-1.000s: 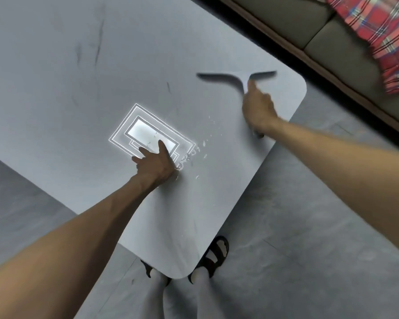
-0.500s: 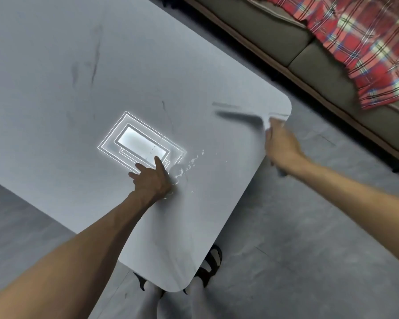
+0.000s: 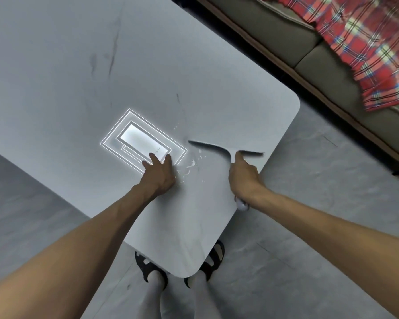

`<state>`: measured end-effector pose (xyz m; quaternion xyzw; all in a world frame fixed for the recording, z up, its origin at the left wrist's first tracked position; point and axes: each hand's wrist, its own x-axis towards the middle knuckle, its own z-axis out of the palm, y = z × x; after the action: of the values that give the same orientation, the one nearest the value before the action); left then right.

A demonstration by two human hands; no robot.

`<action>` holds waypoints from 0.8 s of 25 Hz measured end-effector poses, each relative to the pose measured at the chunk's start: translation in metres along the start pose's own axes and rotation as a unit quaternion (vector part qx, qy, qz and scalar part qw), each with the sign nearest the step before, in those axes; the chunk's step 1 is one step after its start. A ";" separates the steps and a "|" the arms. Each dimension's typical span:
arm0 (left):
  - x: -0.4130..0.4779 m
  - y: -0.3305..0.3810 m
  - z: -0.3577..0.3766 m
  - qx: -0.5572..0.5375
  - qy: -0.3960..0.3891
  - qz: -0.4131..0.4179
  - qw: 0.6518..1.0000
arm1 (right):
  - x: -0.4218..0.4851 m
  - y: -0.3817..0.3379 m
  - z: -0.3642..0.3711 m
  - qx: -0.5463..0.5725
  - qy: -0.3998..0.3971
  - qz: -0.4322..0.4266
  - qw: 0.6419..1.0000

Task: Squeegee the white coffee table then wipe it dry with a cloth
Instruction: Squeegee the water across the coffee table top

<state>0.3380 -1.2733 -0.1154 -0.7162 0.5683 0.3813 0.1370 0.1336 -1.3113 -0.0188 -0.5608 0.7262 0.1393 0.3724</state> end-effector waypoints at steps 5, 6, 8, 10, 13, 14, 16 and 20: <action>-0.036 -0.059 -0.004 -0.129 0.114 0.014 0.985 | 0.037 -0.064 -0.030 0.096 0.087 -0.021 0.991; -0.045 -0.069 -0.005 -0.139 0.127 0.006 0.982 | 0.046 -0.080 -0.030 0.095 0.095 -0.030 0.990; -0.064 -0.094 -0.002 -0.142 0.132 -0.004 0.981 | 0.049 -0.102 -0.010 0.073 0.080 -0.053 0.993; -0.076 -0.115 0.001 -0.135 0.110 -0.016 0.985 | 0.035 -0.105 0.021 0.030 0.055 -0.104 0.993; -0.088 -0.136 0.003 -0.140 0.081 -0.013 0.987 | -0.007 -0.085 0.063 -0.008 0.013 -0.172 0.985; -0.091 -0.141 0.004 -0.144 0.074 -0.011 0.987 | -0.021 -0.074 0.071 -0.015 0.004 -0.184 0.983; -0.096 -0.144 0.006 -0.145 0.061 -0.012 0.987 | -0.049 -0.051 0.078 -0.063 -0.002 -0.198 0.978; -0.109 -0.142 0.002 -0.112 -0.026 -0.034 0.993 | -0.082 -0.026 0.066 -0.134 -0.001 -0.200 0.970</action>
<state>0.4610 -1.1494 -0.0735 -0.7356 0.4936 0.4563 0.0840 0.1905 -1.2208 -0.0016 -0.7396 0.5734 0.1587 0.3146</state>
